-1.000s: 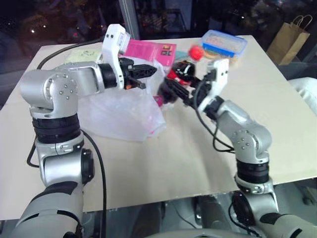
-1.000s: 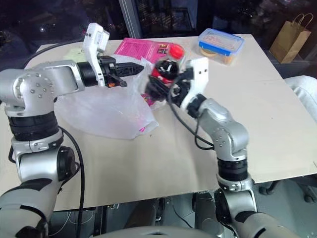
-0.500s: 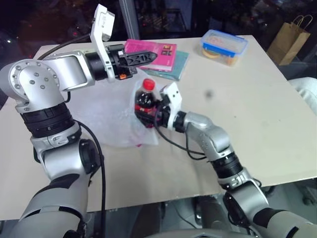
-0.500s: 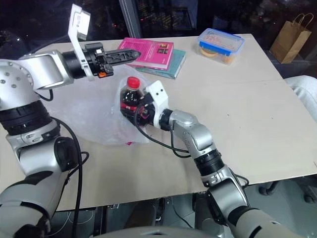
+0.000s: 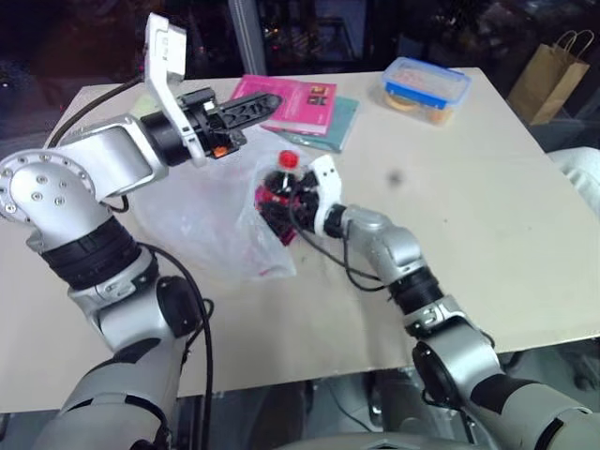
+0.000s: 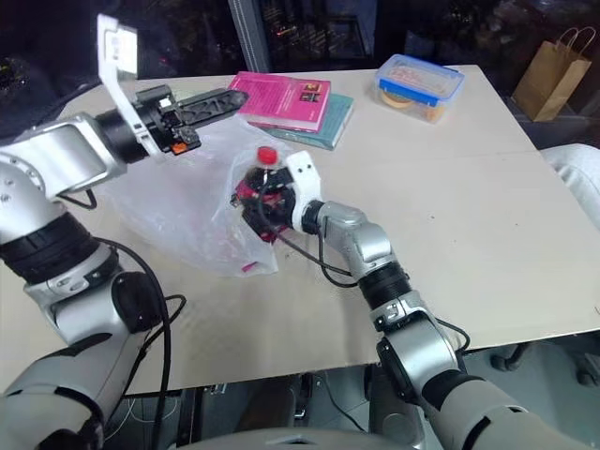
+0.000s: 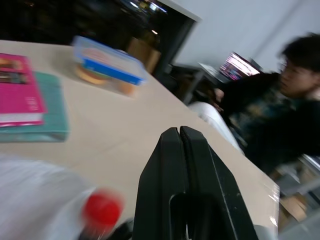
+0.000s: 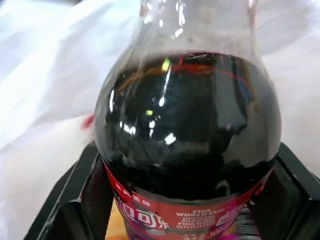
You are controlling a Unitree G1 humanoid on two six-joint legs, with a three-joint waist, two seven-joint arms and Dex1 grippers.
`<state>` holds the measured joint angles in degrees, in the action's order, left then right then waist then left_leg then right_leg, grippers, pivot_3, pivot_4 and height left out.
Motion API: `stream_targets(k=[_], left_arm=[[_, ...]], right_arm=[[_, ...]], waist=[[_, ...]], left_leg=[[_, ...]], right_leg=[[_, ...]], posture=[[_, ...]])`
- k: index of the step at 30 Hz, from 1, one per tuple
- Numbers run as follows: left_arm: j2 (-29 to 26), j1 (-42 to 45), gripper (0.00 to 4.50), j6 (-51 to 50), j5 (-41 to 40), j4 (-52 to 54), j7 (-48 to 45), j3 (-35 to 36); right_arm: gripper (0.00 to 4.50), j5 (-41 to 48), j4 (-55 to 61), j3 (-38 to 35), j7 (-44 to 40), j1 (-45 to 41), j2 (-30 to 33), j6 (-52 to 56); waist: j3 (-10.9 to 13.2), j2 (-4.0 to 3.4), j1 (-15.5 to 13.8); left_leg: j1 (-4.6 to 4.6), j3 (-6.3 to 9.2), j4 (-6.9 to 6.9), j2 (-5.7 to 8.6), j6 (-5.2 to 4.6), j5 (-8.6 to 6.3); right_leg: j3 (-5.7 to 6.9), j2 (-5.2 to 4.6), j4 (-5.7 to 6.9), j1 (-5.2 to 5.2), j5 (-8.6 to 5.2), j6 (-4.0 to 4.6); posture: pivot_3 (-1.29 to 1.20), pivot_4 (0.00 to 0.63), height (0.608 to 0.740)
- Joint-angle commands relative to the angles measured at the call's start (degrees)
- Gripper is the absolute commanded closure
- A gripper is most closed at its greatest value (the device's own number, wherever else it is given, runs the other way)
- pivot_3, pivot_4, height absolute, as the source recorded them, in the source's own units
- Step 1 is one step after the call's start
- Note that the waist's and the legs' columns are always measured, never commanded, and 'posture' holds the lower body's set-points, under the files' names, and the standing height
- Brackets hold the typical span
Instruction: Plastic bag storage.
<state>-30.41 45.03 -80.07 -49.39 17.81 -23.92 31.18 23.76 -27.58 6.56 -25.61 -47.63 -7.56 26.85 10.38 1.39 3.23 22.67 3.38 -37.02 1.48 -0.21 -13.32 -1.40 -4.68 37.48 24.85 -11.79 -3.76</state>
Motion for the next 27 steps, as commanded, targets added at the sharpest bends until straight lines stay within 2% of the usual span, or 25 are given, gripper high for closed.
stream_targets(k=[1,2,5,7,9,10,12,15,18,20,21,24,27], left_arm=[[-8.0,-16.5,4.5,4.9,-1.3,12.0,-8.9,-0.2],[-8.7,-19.7,3.98,5.1,-2.4,12.9,-9.4,1.5],[-9.9,-27.4,2.92,8.3,-2.8,15.5,-10.0,4.6],[-10.6,-31.9,2.2,7.2,-8.1,17.3,-12.9,7.6],[-12.1,-36.8,1.27,3.2,-18.3,17.3,-15.0,11.5],[-13.6,-40.1,1.26,1.7,-21.9,17.7,-16.9,12.7],[-16.6,-47.0,1.26,1.3,-24.0,19.7,-21.0,13.3],[-17.9,-53.5,1.26,8.4,-16.5,22.9,-21.2,8.6],[-14.3,-53.7,1.26,12.1,-13.9,22.6,-15.6,3.8],[-12.9,-53.7,1.26,16.4,-8.6,23.2,-13.9,-1.2],[-11.1,-53.1,1.26,17.6,-7.8,23.2,-12.5,-3.7],[2.1,-45.7,1.26,18.0,-4.9,17.4,0.9,-12.3],[10.1,-40.3,1.26,17.0,-7.2,13.6,8.8,-12.4]], right_arm=[[1.49,6.1,1.4,-4.5,0.8,-6.6,-8.4,1.3],[1.49,6.9,1.5,-4.5,0.1,-6.8,-8.3,1.8],[1.49,8.5,2.2,-5.2,-1.1,-6.9,-8.1,3.3],[1.49,10.1,3.5,-5.5,-1.4,-6.5,-7.6,4.7],[1.49,10.2,4.1,-5.1,-1.4,-6.2,-6.8,4.9],[1.49,10.2,4.1,-5.0,-1.4,-6.2,-6.5,5.0],[1.49,9.7,3.7,-4.8,-1.2,-6.3,-5.8,4.8],[1.49,9.3,3.4,-4.8,-1.1,-6.6,-5.3,4.6],[1.49,9.4,4.1,-4.9,-0.7,-6.5,-5.0,4.9],[1.49,9.6,5.0,-4.9,-0.4,-6.3,-4.8,5.3],[1.49,9.6,5.4,-4.8,-0.2,-6.2,-4.6,5.5],[1.49,8.6,8.4,-3.9,0.9,-4.6,-3.5,6.5],[1.49,8.4,9.7,-3.9,1.7,-4.0,-2.9,7.3]], waist=[[0.0,0.11,1.1],[0.0,0.09,1.1],[0.0,0.15,0.6],[0.0,0.14,0.5],[0.0,0.14,0.6],[0.0,0.14,0.6],[0.0,0.13,0.7],[0.0,0.05,0.6],[0.0,0.04,0.2],[0.0,0.06,0.2],[0.0,0.08,0.2],[0.0,-0.04,-0.4],[-0.1,0.1,-0.9]], left_leg=[[0.23,0.11,-0.03,0.0,0.0,0.0],[0.25,-0.04,0.06,-0.1,0.08,-0.05],[0.49,0.21,0.1,-0.11,0.05,-0.07],[0.45,0.16,0.1,-0.11,-0.09,-0.15],[0.46,0.15,0.09,-0.11,-0.12,-0.17],[0.45,0.14,0.08,-0.11,-0.14,-0.18],[0.45,0.17,0.05,-0.13,-0.15,-0.18],[0.33,0.1,0.09,-0.13,-0.16,-0.19],[0.18,0.13,0.15,-0.14,-0.14,-0.18],[0.16,0.17,0.14,-0.17,-0.11,-0.16],[0.14,0.16,0.12,-0.17,-0.11,-0.16],[0.13,0.14,0.09,-0.14,-0.1,-0.15],[0.19,0.21,-0.08,-0.17,-0.1,-0.16]], right_leg=[[0.14,0.04,-0.01,0.17,-0.01,0.02],[-0.24,0.16,-0.04,0.37,0.1,0.17],[-0.07,0.29,-0.06,0.6,0.05,0.25],[-0.1,0.26,-0.02,0.59,0.05,0.25],[-0.1,0.24,-0.02,0.59,0.05,0.25],[-0.11,0.22,0.0,0.59,0.05,0.25],[-0.09,0.24,0.01,0.57,0.05,0.25],[-0.12,0.28,0.0,0.51,0.04,0.26],[-0.03,0.32,-0.06,0.34,0.05,0.29],[-0.04,0.36,-0.1,0.3,0.07,0.31],[-0.05,0.36,-0.09,0.28,0.08,0.32],[-0.07,0.36,-0.13,0.25,0.11,0.33],[0.03,0.42,-0.02,0.21,0.14,0.35]], posture=[[0.0,0.15,0.74],[0.0,0.15,0.74],[0.0,0.15,0.74],[0.0,0.15,0.74],[0.0,0.15,0.74],[0.0,0.15,0.74],[0.0,0.15,0.74],[0.0,0.15,0.74],[0.0,0.15,0.74],[0.0,0.15,0.74],[0.0,0.15,0.74],[0.0,0.15,0.74],[0.0,0.15,0.74]])
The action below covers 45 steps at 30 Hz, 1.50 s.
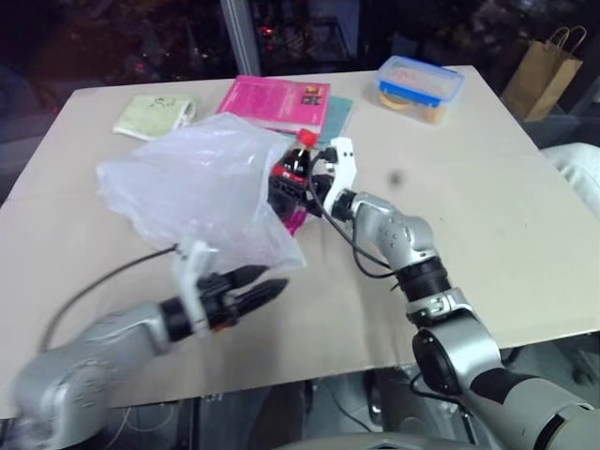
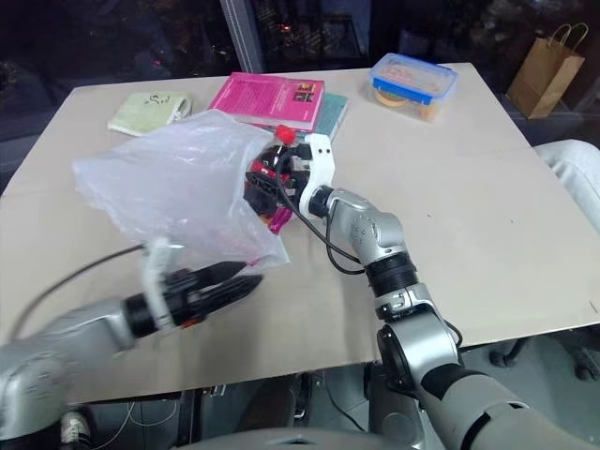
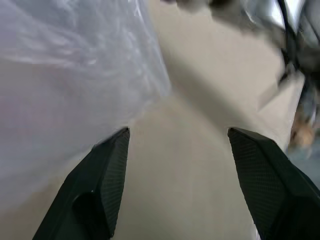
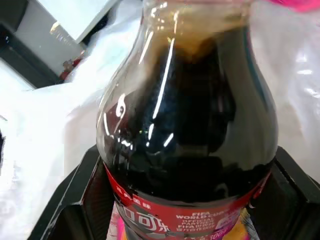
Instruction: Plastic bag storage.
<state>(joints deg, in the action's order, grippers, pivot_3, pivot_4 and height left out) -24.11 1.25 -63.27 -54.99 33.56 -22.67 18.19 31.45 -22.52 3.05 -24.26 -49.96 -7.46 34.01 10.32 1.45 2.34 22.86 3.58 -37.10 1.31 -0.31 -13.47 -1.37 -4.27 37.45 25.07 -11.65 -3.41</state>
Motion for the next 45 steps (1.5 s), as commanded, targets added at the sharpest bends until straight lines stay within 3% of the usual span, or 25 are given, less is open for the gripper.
stream_targets(k=[1,4,7,11,15,16,18,21,23,28,33,37,42,45], left_arm=[[6.6,5.4,1.26,0.2,-3.7,-3.7,10.6,1.5],[11.0,8.8,1.26,-0.4,-7.5,-6.6,17.1,3.2],[11.8,10.0,1.26,-0.7,-3.5,-6.3,22.4,0.2],[13.9,10.0,2.2,4.2,1.0,-6.4,26.2,-0.3],[13.9,8.7,4.14,4.8,-7.0,-3.1,22.6,2.0],[12.0,7.9,4.49,4.3,-12.9,-2.4,20.3,4.0],[6.7,6.7,4.5,3.1,-27.3,-2.6,17.3,8.4],[-9.7,3.3,4.5,1.4,-51.4,-8.3,12.4,15.2],[-17.5,2.9,4.5,1.0,-57.5,-12.2,8.4,18.1],[-24.5,4.1,4.5,1.5,-58.0,-13.7,3.1,17.5],[-24.1,4.4,4.5,6.5,-58.0,-10.6,7.1,14.3],[-22.1,4.3,4.5,9.7,-58.0,-8.0,9.1,12.1],[-22.4,4.9,4.5,11.8,-58.0,-5.7,10.6,9.7],[-22.7,5.6,4.5,13.1,-58.0,-5.0,11.6,8.6]], right_arm=[[1.49,0.6,5.0,-0.4,0.6,-1.4,-2.7,0.4],[1.49,0.6,5.7,-0.4,1.0,-1.1,-2.3,0.9],[1.49,0.5,6.4,-0.5,1.3,-0.8,-1.9,1.4],[1.49,0.4,6.8,-0.8,1.6,-0.5,-1.5,1.7],[1.49,0.3,6.7,-0.8,1.3,-0.3,-1.4,1.7],[1.49,0.3,6.4,-0.9,1.2,-0.4,-1.5,1.7],[1.49,0.3,5.9,-1.1,0.8,-0.5,-1.5,1.6],[1.49,0.5,4.8,-1.4,-0.1,-0.8,-1.5,1.5],[1.49,1.0,3.7,-2.3,-0.3,-1.2,-2.0,1.8],[1.49,6.1,2.7,-5.1,-0.6,-2.9,-4.2,7.4],[1.49,10.4,6.1,-4.8,-0.3,-3.4,-5.7,12.7],[1.49,8.2,10.7,-2.3,0.1,-0.5,-5.5,7.8],[1.49,14.5,10.1,-3.4,3.7,0.7,-7.2,18.1],[1.49,19.7,5.8,-7.6,6.2,-1.1,-7.8,23.8]], waist=[[0.0,0.02,0.0],[0.0,0.02,0.1],[0.0,0.02,0.2],[0.0,0.03,0.0],[0.0,0.02,0.1],[0.0,0.02,0.1],[0.0,0.04,0.3],[0.0,0.01,0.6],[0.1,-0.05,0.5],[0.1,-0.09,0.0],[0.1,-0.09,0.1],[0.1,-0.08,0.1],[0.1,-0.09,0.1],[0.1,-0.08,0.0]], left_leg=[[0.0,0.02,-0.02,-0.01,0.0,0.0],[-0.01,0.05,-0.07,-0.02,0.0,0.0],[-0.02,-0.01,-0.08,-0.02,-0.01,0.0],[0.01,-0.07,-0.09,-0.01,-0.01,0.0],[0.01,-0.07,-0.09,-0.03,-0.01,0.0],[0.01,-0.08,-0.09,-0.04,-0.01,0.0],[0.02,-0.08,-0.09,-0.09,-0.01,0.0],[0.02,-0.03,-0.09,-0.33,-0.01,0.0],[0.0,0.0,-0.08,-0.41,-0.01,-0.01],[-0.04,-0.15,-0.09,-0.31,-0.01,-0.01],[-0.03,-0.12,0.04,-0.39,0.0,0.0],[-0.01,-0.12,0.29,-0.41,0.0,0.0],[-0.01,-0.11,0.33,-0.41,0.01,-0.01],[-0.01,-0.15,0.34,-0.4,0.01,-0.01]], right_leg=[[0.01,0.0,0.03,0.0,0.0,0.01],[-0.02,0.0,0.1,0.02,0.0,0.01],[-0.06,0.03,0.13,0.02,0.0,0.01],[-0.04,0.04,0.09,0.0,0.0,0.01],[-0.04,0.06,0.09,0.01,0.0,0.01],[-0.04,0.06,0.09,0.02,-0.01,0.02],[-0.04,0.09,0.09,0.02,-0.01,0.02],[-0.09,0.23,0.19,0.14,-0.02,0.05],[-0.05,0.26,0.2,0.14,-0.04,0.08],[0.1,0.27,-0.21,-0.15,-0.05,0.08],[0.21,0.31,-0.5,-0.24,-0.01,0.11],[0.15,0.3,-0.62,-0.13,-0.01,0.12],[0.14,0.28,-0.66,-0.14,0.0,0.13],[0.16,0.29,-0.66,-0.14,0.0,0.13]], posture=[[0.0,0.15,0.74],[0.0,0.15,0.74],[0.0,0.15,0.74],[0.0,0.15,0.74],[0.0,0.15,0.74],[0.0,0.15,0.74],[0.0,0.15,0.74],[0.0,0.15,0.74],[0.0,0.15,0.74],[0.0,0.15,0.74],[0.0,0.15,0.74],[0.0,0.15,0.74],[0.0,0.15,0.74],[0.0,0.15,0.74]])
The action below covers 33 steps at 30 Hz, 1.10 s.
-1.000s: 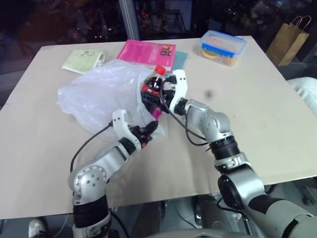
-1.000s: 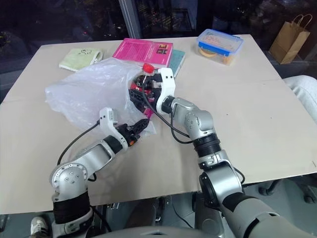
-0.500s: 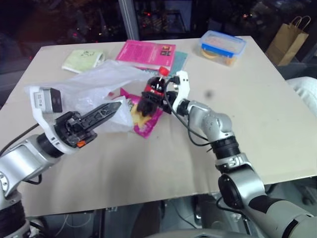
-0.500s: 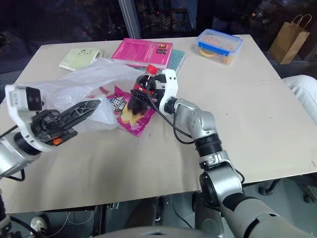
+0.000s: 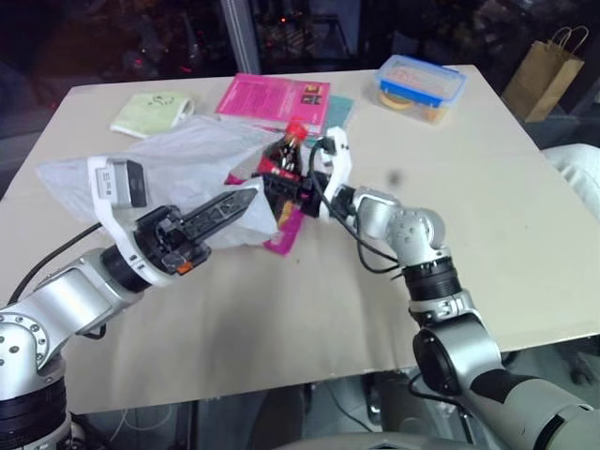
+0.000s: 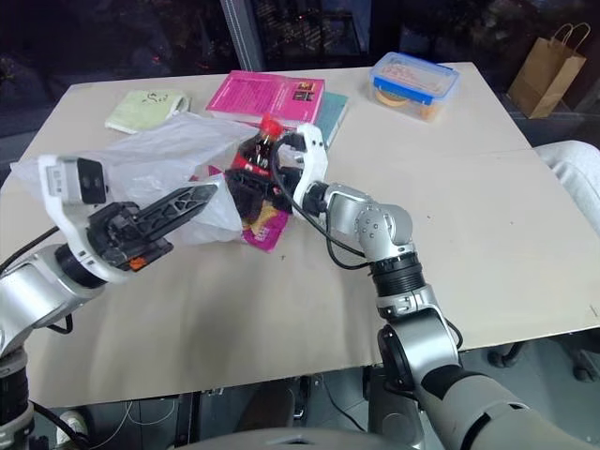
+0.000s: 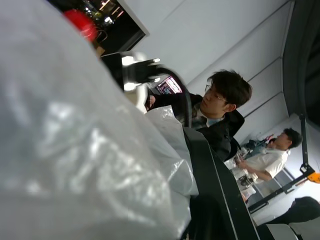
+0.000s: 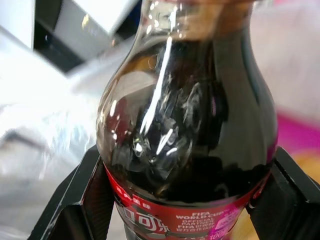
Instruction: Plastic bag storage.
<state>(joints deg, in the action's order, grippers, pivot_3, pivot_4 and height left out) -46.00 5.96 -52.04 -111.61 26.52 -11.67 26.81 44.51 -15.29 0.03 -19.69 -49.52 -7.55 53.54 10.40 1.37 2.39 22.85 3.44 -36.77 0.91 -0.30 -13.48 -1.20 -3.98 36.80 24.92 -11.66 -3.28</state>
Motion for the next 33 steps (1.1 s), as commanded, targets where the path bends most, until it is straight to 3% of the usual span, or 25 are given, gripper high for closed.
stream_targets(k=[1,13,18,22,25,33], left_arm=[[-0.9,1.0,4.5,2.1,-1.4,2.1,0.8,-0.3],[-3.5,-2.6,4.5,2.5,-1.4,7.5,0.6,-2.4],[-4.7,-9.2,4.5,3.5,-1.4,12.9,0.1,-1.4],[-3.4,-12.8,4.5,7.5,-1.4,16.0,2.4,-1.3],[-2.4,-12.7,4.5,11.0,-1.4,16.9,4.2,-2.1],[-2.5,-10.5,4.5,12.6,-1.4,14.0,3.5,-4.2]], right_arm=[[1.49,7.5,-2.5,-5.3,1.8,-2.1,-7.4,4.9],[1.49,14.1,-7.0,-8.7,1.8,-5.1,-5.8,16.2],[1.49,8.7,-21.8,-6.8,-3.3,-14.7,-9.9,8.0],[1.49,-0.8,-39.2,-4.9,-6.6,-24.5,-15.8,-13.4],[0.2,-0.3,-40.7,-5.1,-13.7,-26.3,-15.5,-13.1],[0.09,-7.7,-30.9,2.4,-20.2,-19.5,-5.8,-9.0]], waist=[[0.0,0.0,0.0],[0.0,0.0,0.1],[0.0,-0.03,0.6],[0.0,-0.03,0.7],[0.0,-0.02,0.1],[0.0,-0.04,0.1]], left_leg=[[0.0,-0.03,0.0,0.0,0.0,0.0],[0.01,-0.09,0.01,-0.02,-0.01,-0.01],[-0.01,-0.2,0.01,-0.04,-0.01,-0.01],[-0.02,-0.15,0.01,-0.12,-0.01,-0.01],[0.0,-0.11,0.01,-0.11,-0.01,-0.01],[0.02,-0.11,0.14,-0.11,0.02,-0.02]], right_leg=[[0.02,0.0,0.0,-0.01,0.0,0.0],[0.0,0.06,-0.02,-0.01,0.0,-0.01],[-0.09,0.09,-0.02,0.01,0.0,-0.01],[-0.04,0.19,-0.04,0.0,0.0,-0.01],[0.01,0.18,-0.17,-0.08,-0.01,0.0],[0.0,0.17,-0.22,-0.01,-0.01,0.01]], posture=[[0.0,0.15,0.74],[0.0,0.15,0.74],[0.0,0.15,0.74],[0.0,0.15,0.74],[0.0,0.15,0.74],[0.0,0.15,0.74]])
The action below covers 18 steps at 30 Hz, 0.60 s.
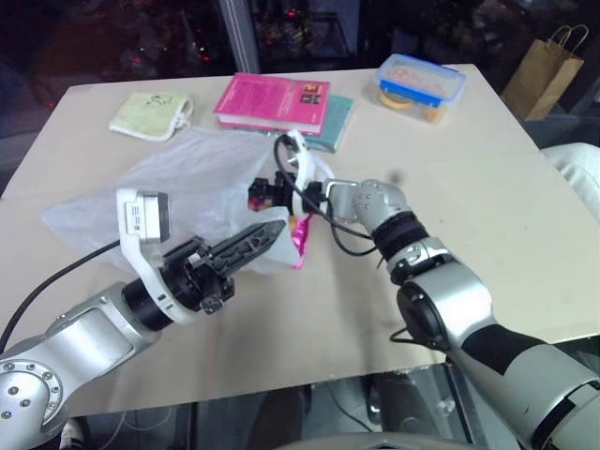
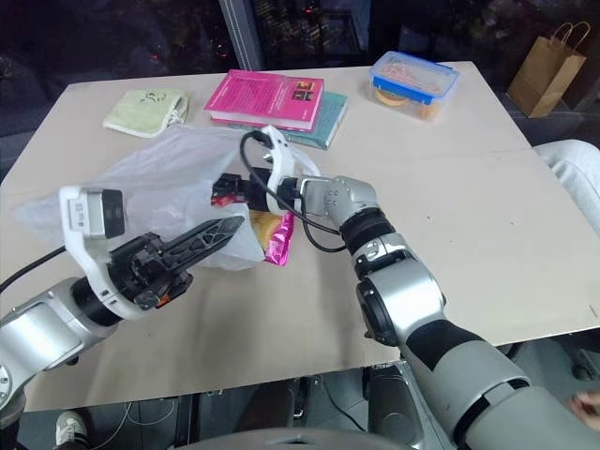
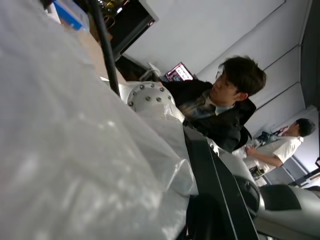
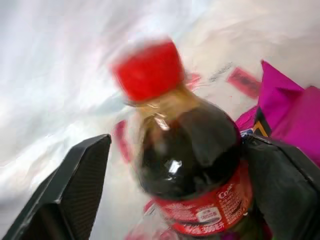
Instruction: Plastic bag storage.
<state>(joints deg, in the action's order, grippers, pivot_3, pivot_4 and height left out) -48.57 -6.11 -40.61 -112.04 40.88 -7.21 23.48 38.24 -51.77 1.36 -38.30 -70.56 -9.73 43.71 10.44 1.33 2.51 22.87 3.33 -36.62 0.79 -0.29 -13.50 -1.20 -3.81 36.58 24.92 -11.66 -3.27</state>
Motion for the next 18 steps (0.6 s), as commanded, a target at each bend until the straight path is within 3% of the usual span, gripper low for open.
stream_targets(k=[1,11,18], left_arm=[[0.1,2.1,4.5,1.1,-1.0,-0.7,-1.0,-1.2],[3.9,4.2,4.5,0.3,-1.0,-5.9,-4.6,0.9],[3.3,2.2,4.5,-4.7,-1.0,-10.3,-8.7,6.0]], right_arm=[[0.09,-1.7,7.3,1.1,-1.3,2.4,-3.2,1.3],[0.09,-4.5,40.7,4.3,3.0,19.7,6.3,5.6],[0.09,-12.0,50.8,3.5,10.2,24.3,12.9,-0.7]], waist=[[0.0,0.0,-0.1],[0.0,0.03,-0.3],[0.0,0.05,-0.2]], left_leg=[[-0.01,0.02,0.01,-0.01,0.0,0.0],[0.0,0.02,-0.01,0.03,0.01,0.0],[-0.07,0.01,-0.03,0.01,0.0,0.0]], right_leg=[[0.03,0.01,0.01,0.0,0.0,0.0],[0.02,-0.04,0.04,-0.01,0.01,-0.01],[0.03,-0.02,0.13,-0.02,0.0,-0.01]], posture=[[0.0,0.15,0.74],[0.0,0.15,0.74],[0.0,0.15,0.74]])
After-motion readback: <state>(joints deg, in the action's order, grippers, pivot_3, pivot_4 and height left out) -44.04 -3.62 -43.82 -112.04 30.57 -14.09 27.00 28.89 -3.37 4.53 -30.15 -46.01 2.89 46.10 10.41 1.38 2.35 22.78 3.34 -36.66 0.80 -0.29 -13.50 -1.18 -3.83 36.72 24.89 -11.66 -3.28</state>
